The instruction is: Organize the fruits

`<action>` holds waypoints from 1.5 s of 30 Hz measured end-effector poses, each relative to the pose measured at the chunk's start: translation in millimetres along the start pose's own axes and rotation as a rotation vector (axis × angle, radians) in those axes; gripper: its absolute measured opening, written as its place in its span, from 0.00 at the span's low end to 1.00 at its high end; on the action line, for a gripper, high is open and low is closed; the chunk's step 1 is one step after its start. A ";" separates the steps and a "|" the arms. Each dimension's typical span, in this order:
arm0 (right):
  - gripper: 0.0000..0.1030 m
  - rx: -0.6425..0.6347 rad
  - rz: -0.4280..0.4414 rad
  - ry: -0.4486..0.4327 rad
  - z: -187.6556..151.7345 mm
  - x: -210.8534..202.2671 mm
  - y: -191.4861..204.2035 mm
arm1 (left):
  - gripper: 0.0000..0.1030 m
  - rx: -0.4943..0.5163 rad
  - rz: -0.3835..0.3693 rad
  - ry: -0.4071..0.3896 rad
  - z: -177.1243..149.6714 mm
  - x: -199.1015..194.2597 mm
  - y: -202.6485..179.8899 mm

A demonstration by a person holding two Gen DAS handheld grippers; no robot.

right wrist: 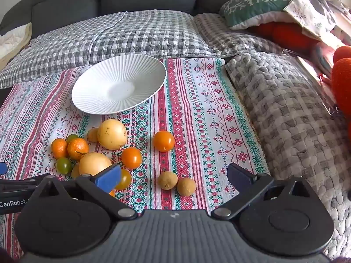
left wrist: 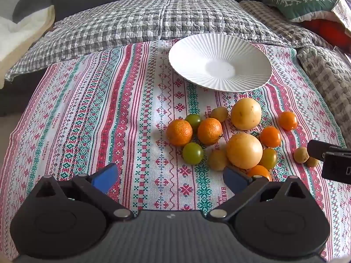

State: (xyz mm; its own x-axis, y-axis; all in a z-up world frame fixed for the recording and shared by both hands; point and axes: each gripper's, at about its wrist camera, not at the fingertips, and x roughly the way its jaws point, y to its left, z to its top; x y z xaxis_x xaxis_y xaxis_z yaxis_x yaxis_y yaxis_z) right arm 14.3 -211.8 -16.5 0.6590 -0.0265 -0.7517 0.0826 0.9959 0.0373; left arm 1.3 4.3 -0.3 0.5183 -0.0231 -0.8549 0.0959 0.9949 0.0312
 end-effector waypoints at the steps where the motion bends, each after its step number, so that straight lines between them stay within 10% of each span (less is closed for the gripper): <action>1: 1.00 0.002 0.004 0.009 0.0 0.5 0.7 | 0.94 -0.011 -0.011 0.008 0.4 0.4 3.1; 45: 1.00 -0.054 -0.037 -0.010 -2.9 3.8 12.9 | 0.94 0.030 -0.004 -0.038 -6.4 0.9 -1.5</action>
State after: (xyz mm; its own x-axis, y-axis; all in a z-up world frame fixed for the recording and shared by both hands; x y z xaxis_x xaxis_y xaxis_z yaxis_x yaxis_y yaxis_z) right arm 15.7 -198.8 -20.8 0.6636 -0.0637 -0.7454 0.0669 0.9974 -0.0257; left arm -3.8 3.4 -4.5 0.5500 -0.0312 -0.8346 0.1229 0.9914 0.0439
